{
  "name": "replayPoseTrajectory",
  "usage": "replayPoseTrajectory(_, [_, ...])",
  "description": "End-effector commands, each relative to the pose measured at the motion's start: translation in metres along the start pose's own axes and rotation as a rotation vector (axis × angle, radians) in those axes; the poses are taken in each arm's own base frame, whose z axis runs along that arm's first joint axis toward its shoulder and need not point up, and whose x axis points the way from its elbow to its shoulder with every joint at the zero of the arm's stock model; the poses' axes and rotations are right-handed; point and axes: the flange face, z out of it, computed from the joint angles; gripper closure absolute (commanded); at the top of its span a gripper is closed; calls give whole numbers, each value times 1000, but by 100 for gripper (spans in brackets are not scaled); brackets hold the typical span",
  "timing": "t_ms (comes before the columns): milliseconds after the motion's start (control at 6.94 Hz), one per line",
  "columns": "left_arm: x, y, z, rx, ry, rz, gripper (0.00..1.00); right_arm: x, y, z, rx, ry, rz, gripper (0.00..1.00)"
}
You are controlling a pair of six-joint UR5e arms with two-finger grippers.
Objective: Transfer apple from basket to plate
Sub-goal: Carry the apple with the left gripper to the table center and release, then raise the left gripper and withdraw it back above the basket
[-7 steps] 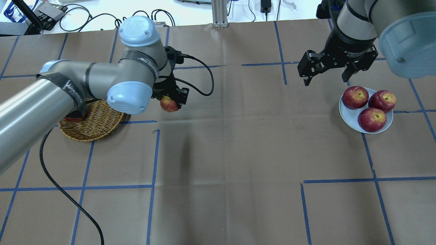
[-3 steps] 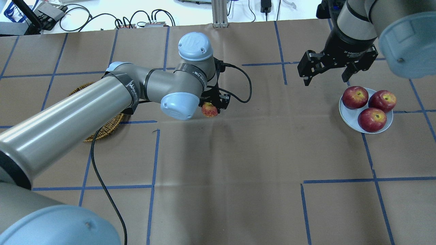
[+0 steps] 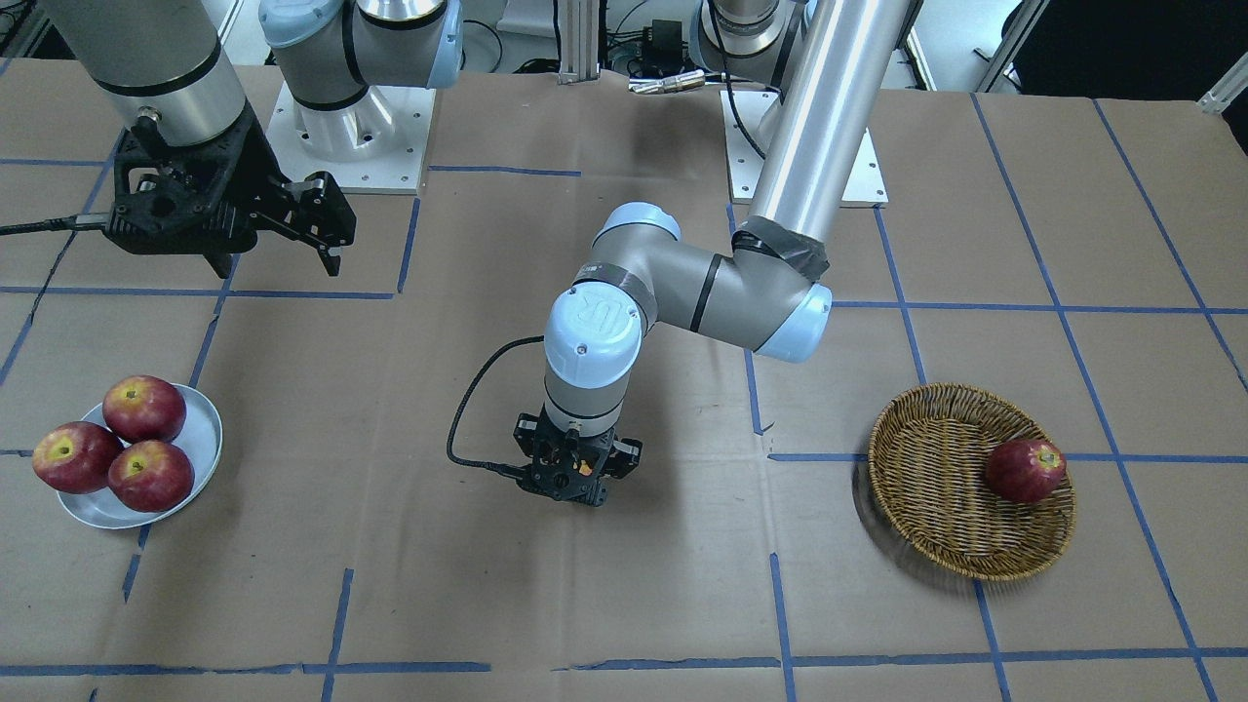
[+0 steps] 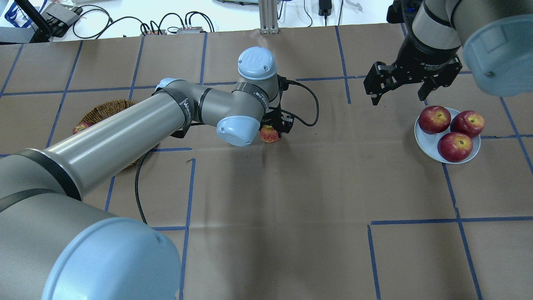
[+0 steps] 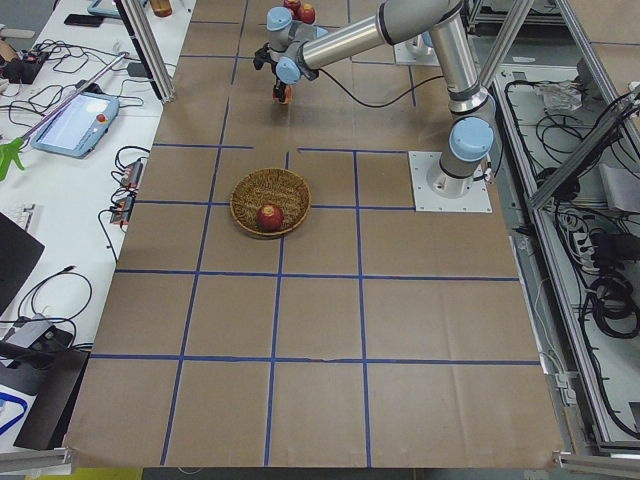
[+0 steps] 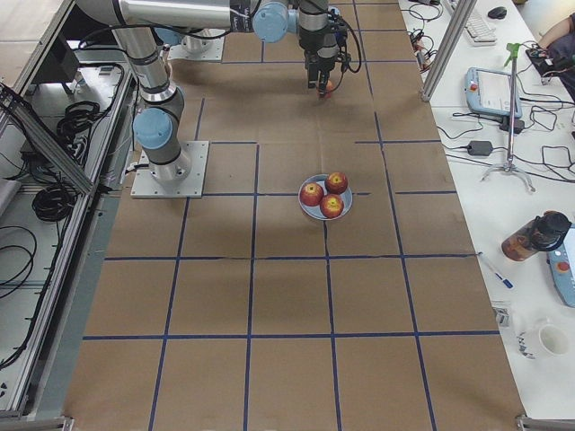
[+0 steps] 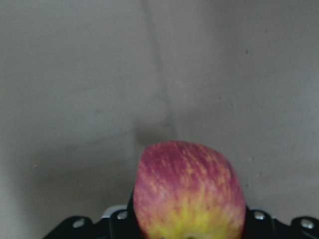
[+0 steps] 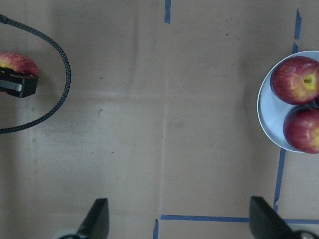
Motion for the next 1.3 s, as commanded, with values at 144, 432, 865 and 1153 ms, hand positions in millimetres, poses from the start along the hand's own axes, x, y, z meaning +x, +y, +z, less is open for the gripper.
replayPoseTrajectory(144, [1, 1, 4, -1, -5, 3, 1, -1, 0, 0, 0, -1, -1, 0])
replayPoseTrajectory(432, [-1, -1, -25, 28, -6, 8, 1, 0, 0, 0, 0, -1, 0, 0])
replayPoseTrajectory(865, [-87, 48, -199, -21, -15, 3, 1, -1, -1, 1, 0, -1, -1, 0])
replayPoseTrajectory(1153, [-155, 111, -291, -76, -9, 7, 1, -1, 0, -2, 6, 6, -1, 0])
